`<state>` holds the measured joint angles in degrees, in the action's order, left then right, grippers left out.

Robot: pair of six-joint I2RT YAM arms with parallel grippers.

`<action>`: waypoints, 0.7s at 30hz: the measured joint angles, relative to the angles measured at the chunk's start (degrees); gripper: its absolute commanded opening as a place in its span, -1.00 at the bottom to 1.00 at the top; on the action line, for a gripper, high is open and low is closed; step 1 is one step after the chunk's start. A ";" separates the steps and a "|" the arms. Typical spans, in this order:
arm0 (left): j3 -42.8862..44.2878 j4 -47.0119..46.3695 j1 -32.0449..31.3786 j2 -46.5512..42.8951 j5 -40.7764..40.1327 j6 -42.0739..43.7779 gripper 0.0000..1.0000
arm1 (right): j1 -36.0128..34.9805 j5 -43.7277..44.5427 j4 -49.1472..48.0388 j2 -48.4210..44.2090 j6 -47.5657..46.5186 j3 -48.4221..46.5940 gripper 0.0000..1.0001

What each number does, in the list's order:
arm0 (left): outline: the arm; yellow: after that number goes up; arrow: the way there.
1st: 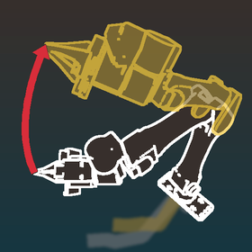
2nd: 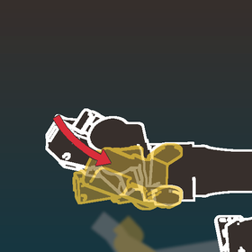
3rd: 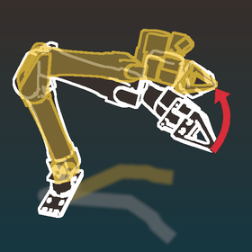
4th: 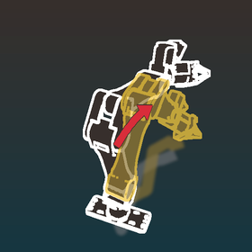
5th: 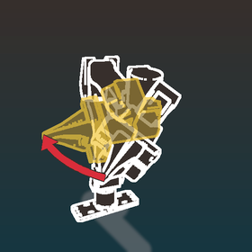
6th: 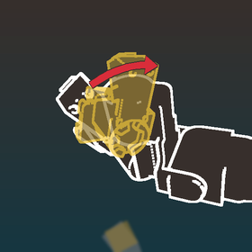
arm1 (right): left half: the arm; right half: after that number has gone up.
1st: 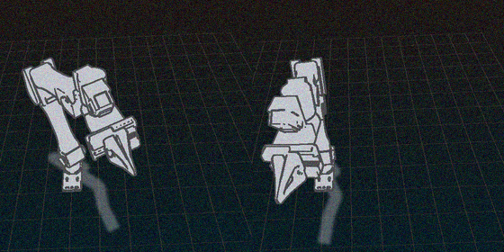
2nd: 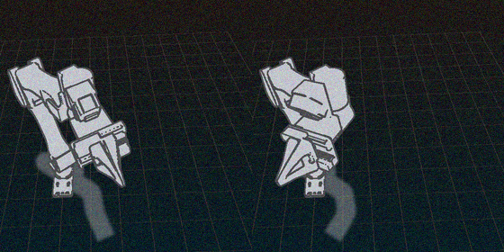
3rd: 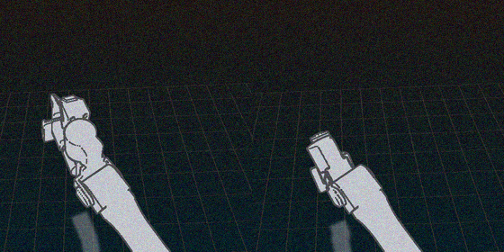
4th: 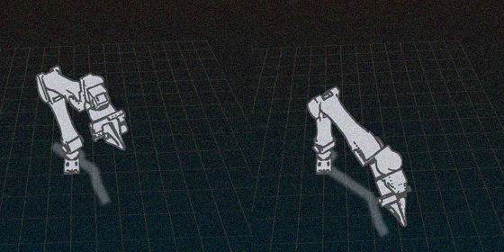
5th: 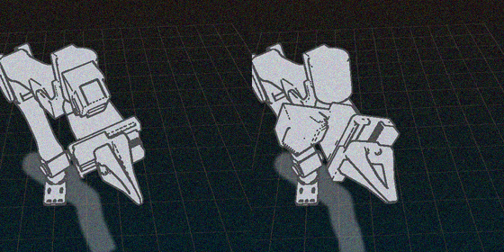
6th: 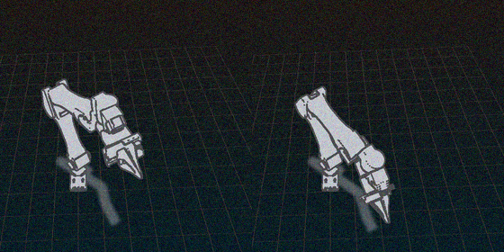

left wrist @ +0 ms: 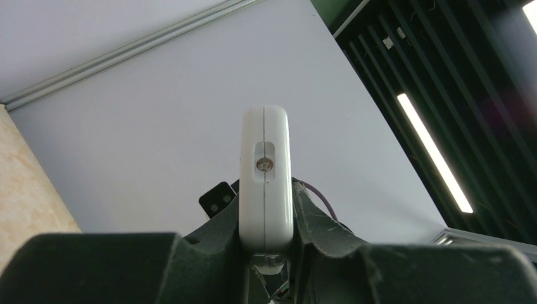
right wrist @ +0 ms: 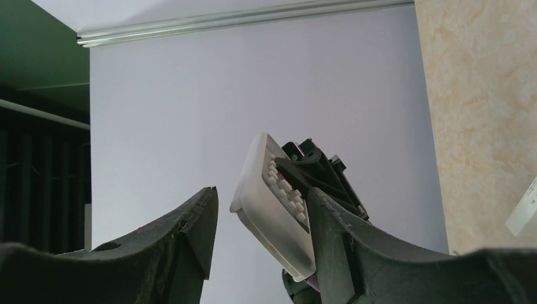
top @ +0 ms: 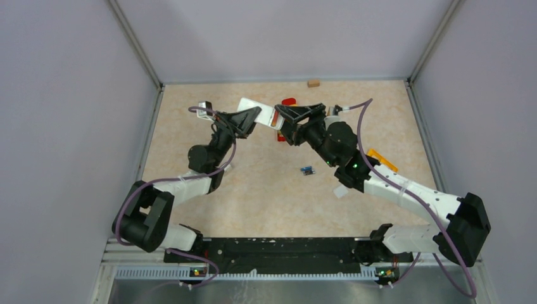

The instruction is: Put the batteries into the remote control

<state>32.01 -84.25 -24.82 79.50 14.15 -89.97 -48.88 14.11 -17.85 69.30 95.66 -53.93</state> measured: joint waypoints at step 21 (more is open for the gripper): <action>0.02 -0.79 0.02 0.28 -0.07 -0.98 -1.00 | 0.22 -0.90 -1.01 0.00 -1.77 0.07 -0.31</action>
<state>32.03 -85.03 -24.80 79.79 14.09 -90.96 -48.66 13.21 -18.85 69.30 93.89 -53.87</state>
